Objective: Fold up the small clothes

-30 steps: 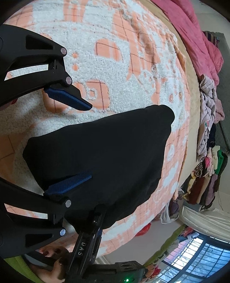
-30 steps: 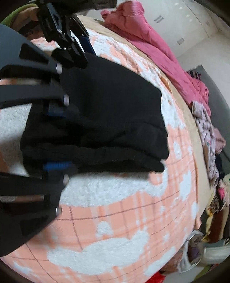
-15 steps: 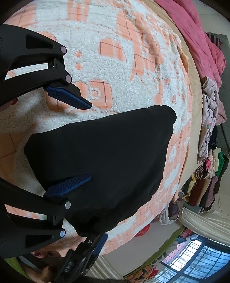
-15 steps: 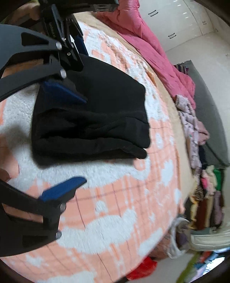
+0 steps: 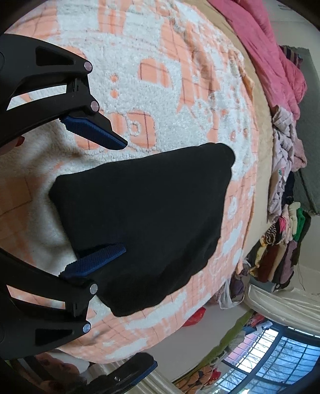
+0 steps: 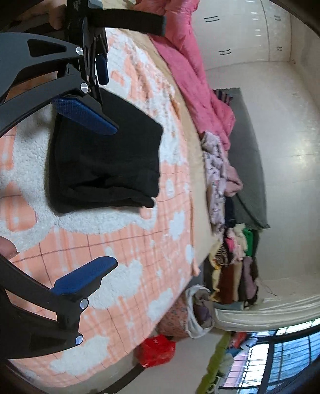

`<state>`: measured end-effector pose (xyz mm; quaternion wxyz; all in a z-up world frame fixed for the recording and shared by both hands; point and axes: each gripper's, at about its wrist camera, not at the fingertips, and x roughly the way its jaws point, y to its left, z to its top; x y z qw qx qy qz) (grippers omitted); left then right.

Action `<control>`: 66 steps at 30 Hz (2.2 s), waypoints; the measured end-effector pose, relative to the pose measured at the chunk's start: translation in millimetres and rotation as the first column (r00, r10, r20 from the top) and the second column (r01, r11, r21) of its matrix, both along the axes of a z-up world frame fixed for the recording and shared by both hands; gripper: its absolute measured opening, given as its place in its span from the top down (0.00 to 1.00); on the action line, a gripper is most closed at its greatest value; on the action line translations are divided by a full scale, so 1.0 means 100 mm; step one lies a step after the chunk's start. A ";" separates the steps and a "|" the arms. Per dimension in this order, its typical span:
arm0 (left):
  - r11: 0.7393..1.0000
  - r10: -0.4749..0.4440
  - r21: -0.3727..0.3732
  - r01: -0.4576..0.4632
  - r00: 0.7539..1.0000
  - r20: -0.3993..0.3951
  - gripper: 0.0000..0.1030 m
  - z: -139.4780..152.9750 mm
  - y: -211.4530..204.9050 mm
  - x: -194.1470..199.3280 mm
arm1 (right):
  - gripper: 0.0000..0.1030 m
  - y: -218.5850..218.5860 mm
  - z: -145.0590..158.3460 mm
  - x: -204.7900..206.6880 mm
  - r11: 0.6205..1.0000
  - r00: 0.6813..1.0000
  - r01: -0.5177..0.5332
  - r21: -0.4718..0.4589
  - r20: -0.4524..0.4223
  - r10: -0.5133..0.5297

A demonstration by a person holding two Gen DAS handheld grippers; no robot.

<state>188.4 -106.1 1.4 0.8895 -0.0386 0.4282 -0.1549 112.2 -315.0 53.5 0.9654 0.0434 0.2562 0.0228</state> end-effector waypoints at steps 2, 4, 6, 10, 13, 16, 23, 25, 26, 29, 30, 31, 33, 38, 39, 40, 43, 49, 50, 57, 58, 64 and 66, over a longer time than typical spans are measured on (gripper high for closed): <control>1.000 -0.001 0.002 0.001 1.000 0.022 0.27 0.08 0.02 -0.06 | 0.04 0.01 0.05 -0.09 1.000 1.000 0.002 -0.014 0.010 -0.002; 1.000 -0.005 0.006 0.005 0.999 0.044 0.21 0.16 0.04 -0.12 | 0.04 0.02 0.10 -0.19 1.000 1.000 0.002 -0.024 0.026 -0.001; 1.000 -0.007 0.009 0.007 0.997 0.072 0.14 0.25 0.07 -0.20 | 0.04 0.03 0.13 -0.26 1.000 0.999 0.004 -0.024 0.038 -0.003; 1.000 -0.009 0.007 0.008 0.994 0.109 0.09 0.41 0.12 -0.36 | 0.04 0.03 0.20 -0.40 1.000 0.998 0.010 -0.024 0.056 -0.009; 1.000 0.005 0.009 -0.007 0.990 0.144 0.09 0.52 0.16 -0.50 | 0.04 0.05 0.24 -0.48 1.000 0.998 0.006 -0.016 0.061 -0.005; 1.000 0.006 0.007 -0.008 0.986 0.165 0.09 0.58 0.19 -0.64 | 0.04 0.08 0.27 -0.60 1.000 0.998 0.000 -0.011 0.066 0.001; 0.999 0.020 0.042 -0.028 0.983 0.180 0.09 0.58 0.31 -0.93 | 0.04 0.19 0.30 -0.80 0.999 0.998 -0.019 -0.028 0.060 0.020; 0.998 0.021 0.048 -0.030 0.984 0.178 0.09 0.56 0.34 -0.98 | 0.04 0.22 0.29 -0.85 0.999 0.998 -0.024 -0.035 0.056 0.026; 0.998 0.018 0.055 -0.029 0.984 0.175 0.09 0.54 0.36 -1.01 | 0.04 0.23 0.28 -0.87 0.999 0.998 -0.025 -0.038 0.056 0.027; 0.996 0.027 0.076 -0.041 0.984 0.176 0.09 0.50 0.41 -1.08 | 0.04 0.26 0.25 -0.92 0.999 0.998 -0.030 -0.040 0.047 0.032; 0.996 0.029 0.079 -0.044 0.984 0.177 0.09 0.49 0.43 -1.11 | 0.04 0.27 0.25 -0.94 0.999 0.999 -0.030 -0.043 0.043 0.032; 0.996 0.031 0.082 -0.046 0.984 0.177 0.09 0.47 0.45 -1.13 | 0.04 0.28 0.23 -0.95 0.998 0.999 -0.029 -0.047 0.038 0.031; 0.995 0.038 0.086 -0.053 0.984 0.174 0.09 0.44 0.50 -1.18 | 0.04 0.30 0.19 -0.98 0.998 0.999 -0.030 -0.051 0.025 0.031; 0.994 0.051 0.086 -0.064 0.988 0.143 0.09 0.34 0.58 -1.20 | 0.04 0.34 0.05 -1.05 0.998 0.999 -0.037 -0.049 -0.020 0.036; 0.994 0.053 0.088 -0.066 0.988 0.143 0.09 0.32 0.59 -1.22 | 0.04 0.34 0.02 -1.06 0.998 0.999 -0.037 -0.049 -0.029 0.036; 0.994 0.053 0.089 -0.066 0.989 0.140 0.09 0.30 0.61 -1.23 | 0.04 0.35 -0.01 -1.07 0.998 0.999 -0.039 -0.051 -0.038 0.037; 0.993 0.059 0.094 -0.072 0.989 0.136 0.09 0.25 0.62 -1.27 | 0.04 0.37 -0.11 -1.10 0.998 0.997 -0.037 -0.058 -0.064 0.033; 0.994 0.065 0.088 -0.072 0.994 0.086 0.09 0.07 0.63 -1.30 | 0.04 0.40 -0.23 -1.10 0.998 0.994 -0.021 -0.061 -0.104 0.015; 0.994 0.058 0.093 -0.065 0.995 0.079 0.09 0.03 0.62 -1.30 | 0.04 0.38 -0.25 -1.09 0.998 0.994 -0.017 -0.058 -0.110 0.011; 0.993 0.074 0.085 -0.079 0.995 0.068 0.09 -0.03 0.66 -1.27 | 0.04 0.40 -0.33 -1.05 0.998 0.991 -0.012 -0.056 -0.133 0.004; 0.993 0.078 0.088 -0.084 0.994 0.071 0.09 -0.04 0.66 -1.28 | 0.04 0.41 -0.34 -1.04 0.998 0.991 -0.012 -0.059 -0.133 0.004; 0.992 0.078 0.090 -0.083 0.995 0.058 0.09 -0.10 0.68 -1.25 | 0.04 0.46 -0.38 -1.00 0.998 0.991 -0.025 -0.061 -0.134 0.017; 0.993 0.077 0.091 -0.082 0.995 0.057 0.09 -0.11 0.68 -1.24 | 0.04 0.47 -0.41 -0.99 0.998 0.990 -0.031 -0.062 -0.138 0.022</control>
